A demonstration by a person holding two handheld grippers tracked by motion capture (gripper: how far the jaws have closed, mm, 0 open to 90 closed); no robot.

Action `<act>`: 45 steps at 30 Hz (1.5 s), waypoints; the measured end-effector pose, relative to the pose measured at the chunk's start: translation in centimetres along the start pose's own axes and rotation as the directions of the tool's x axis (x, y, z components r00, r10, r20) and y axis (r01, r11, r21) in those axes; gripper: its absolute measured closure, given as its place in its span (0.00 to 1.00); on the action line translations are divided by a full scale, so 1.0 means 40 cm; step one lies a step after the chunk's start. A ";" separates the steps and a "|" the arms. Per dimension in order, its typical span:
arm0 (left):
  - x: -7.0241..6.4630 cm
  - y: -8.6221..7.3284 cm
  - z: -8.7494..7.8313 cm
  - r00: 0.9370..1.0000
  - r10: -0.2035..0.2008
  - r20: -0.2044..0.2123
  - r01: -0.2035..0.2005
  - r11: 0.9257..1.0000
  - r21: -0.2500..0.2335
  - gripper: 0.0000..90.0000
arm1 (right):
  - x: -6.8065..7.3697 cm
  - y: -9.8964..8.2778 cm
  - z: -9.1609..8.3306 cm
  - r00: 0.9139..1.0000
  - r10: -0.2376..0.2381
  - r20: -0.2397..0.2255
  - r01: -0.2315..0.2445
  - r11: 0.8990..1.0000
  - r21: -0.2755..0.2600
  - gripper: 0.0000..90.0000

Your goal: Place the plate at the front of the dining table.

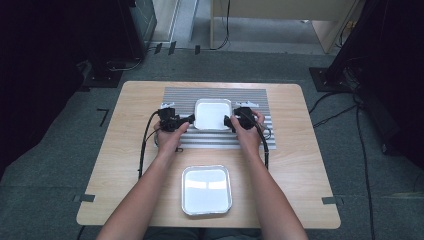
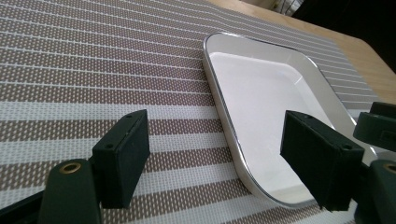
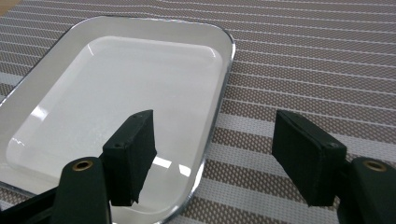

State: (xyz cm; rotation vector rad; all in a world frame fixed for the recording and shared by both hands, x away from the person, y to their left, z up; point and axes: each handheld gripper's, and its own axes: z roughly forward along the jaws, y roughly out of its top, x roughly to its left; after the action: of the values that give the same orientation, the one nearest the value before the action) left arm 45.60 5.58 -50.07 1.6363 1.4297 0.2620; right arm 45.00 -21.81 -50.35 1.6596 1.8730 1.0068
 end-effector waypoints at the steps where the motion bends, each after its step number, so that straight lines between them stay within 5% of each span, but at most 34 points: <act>1: -0.001 -0.001 -0.007 1.000 0.010 0.001 -0.010 1.000 -0.002 0.27 | -0.002 -0.005 -0.004 1.000 0.005 -0.001 -0.005 1.000 -0.006 0.34; 13: -0.015 -0.038 -0.059 0.998 0.059 0.032 -0.058 0.998 -0.011 0.27 | -0.014 -0.045 -0.045 1.000 -0.012 0.007 0.012 1.000 -0.009 0.33; 21: 0.006 -0.063 -0.090 0.997 0.070 0.032 -0.070 0.997 -0.013 0.27 | -0.034 -0.074 -0.064 0.997 0.053 -0.052 -0.054 0.998 -0.027 0.31; 30: 0.028 -0.112 -0.133 0.997 0.079 0.017 -0.079 0.997 -0.018 0.28 | -0.027 -0.101 -0.105 0.997 -0.021 -0.079 0.018 0.999 -0.042 0.30; 45: 0.039 -0.145 -0.212 0.994 0.112 0.014 -0.111 0.993 -0.035 0.28 | -0.038 -0.159 -0.168 0.993 -0.018 -0.119 0.012 0.998 -0.055 0.30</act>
State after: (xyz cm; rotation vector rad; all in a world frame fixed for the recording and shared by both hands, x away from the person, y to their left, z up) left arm 36.46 10.51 -50.22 1.6894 1.3170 0.3341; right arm 36.20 -24.92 -51.11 1.5836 1.9122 1.1638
